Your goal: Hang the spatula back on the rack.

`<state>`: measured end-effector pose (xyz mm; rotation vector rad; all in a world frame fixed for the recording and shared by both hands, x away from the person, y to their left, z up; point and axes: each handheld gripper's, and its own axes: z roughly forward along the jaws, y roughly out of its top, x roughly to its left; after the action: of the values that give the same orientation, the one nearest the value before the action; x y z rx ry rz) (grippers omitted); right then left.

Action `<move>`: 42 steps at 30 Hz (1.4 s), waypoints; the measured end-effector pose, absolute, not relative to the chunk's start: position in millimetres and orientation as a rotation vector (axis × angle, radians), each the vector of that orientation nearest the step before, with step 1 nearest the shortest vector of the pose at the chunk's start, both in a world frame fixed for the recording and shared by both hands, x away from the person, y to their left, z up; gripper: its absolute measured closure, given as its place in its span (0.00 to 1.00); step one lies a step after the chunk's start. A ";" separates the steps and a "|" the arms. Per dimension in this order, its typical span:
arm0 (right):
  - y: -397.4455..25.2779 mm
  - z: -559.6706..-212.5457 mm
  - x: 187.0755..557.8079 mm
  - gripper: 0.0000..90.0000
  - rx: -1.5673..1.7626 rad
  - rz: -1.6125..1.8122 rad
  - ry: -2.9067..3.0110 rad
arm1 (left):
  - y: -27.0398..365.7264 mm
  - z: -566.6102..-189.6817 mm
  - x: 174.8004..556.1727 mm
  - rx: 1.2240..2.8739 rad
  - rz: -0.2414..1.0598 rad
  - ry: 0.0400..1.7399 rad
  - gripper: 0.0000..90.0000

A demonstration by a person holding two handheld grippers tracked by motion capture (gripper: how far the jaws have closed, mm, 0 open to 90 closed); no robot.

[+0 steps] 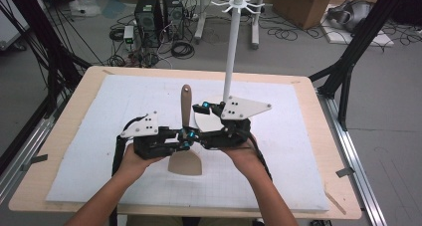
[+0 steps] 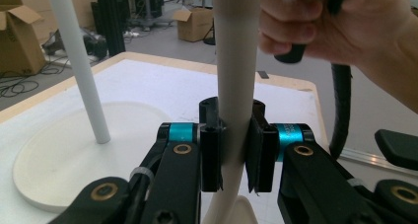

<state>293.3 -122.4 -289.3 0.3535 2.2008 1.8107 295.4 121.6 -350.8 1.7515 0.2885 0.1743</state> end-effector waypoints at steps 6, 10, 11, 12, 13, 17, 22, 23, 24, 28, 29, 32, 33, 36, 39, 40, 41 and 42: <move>-118.0 -294.0 291.5 0.54 0.379 1.813 2.173 | 118.7 -351.2 294.4 1.748 0.183 0.301 0.87; -115.1 -296.4 288.0 0.65 0.375 1.774 2.160 | 116.6 -351.7 293.8 1.752 0.200 0.303 0.87; -115.1 -296.4 288.0 0.65 0.375 1.774 2.160 | 116.3 -351.9 294.0 1.754 0.196 0.303 0.87; -114.3 -297.9 287.6 0.73 0.374 1.781 2.178 | 115.8 -352.3 294.3 1.759 0.197 0.302 0.87; -114.5 -298.4 287.6 0.77 0.371 1.788 2.183 | 115.8 -352.6 294.2 1.754 0.193 0.305 0.87; -116.2 -299.6 290.8 0.83 0.413 1.880 2.221 | 115.7 -352.1 292.7 1.754 0.214 0.294 0.87; -117.6 -298.1 291.0 0.85 0.433 1.933 2.217 | 115.1 -351.5 292.8 1.733 0.214 0.286 0.86; -118.5 -297.2 290.9 0.85 0.434 1.934 2.217 | 115.9 -351.4 294.2 1.713 0.188 0.296 0.83; -119.9 -295.9 290.7 0.85 0.435 1.933 2.215 | 115.9 -351.4 294.2 1.713 0.188 0.296 0.72; -127.1 -290.9 290.1 0.85 0.440 1.932 2.183 | 123.8 -352.0 297.0 1.691 0.214 0.354 0.53; -133.4 -287.2 290.5 0.85 0.448 1.937 2.170 | 126.9 -352.4 297.3 1.691 0.229 0.359 0.45; -143.1 -283.0 292.6 0.85 0.464 1.919 2.141 | 136.5 -354.9 296.4 1.684 0.274 0.381 0.36; -146.0 -281.8 293.2 0.85 0.472 1.911 2.139 | 140.1 -356.3 296.0 1.683 0.286 0.387 0.34; -151.8 -279.1 295.6 0.85 0.479 1.890 2.133 | 151.0 -361.1 295.1 1.679 0.308 0.419 0.28; -161.2 -272.3 302.1 0.85 0.503 1.861 2.127 | 162.2 -367.3 294.6 1.685 0.322 0.461 0.24; -161.2 -272.3 302.1 0.85 0.503 1.861 2.127 | 165.9 -369.7 293.7 1.681 0.329 0.475 0.24; -166.1 -266.8 307.4 0.85 0.508 1.858 2.118 | 169.4 -372.2 293.3 1.677 0.337 0.485 0.23; -166.1 -266.8 307.4 0.85 0.508 1.858 2.118 | 172.8 -374.5 292.7 1.676 0.341 0.496 0.23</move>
<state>307.4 -166.1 -266.8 0.5078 2.1178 1.8584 292.7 172.8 -374.5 1.6755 0.4963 0.3405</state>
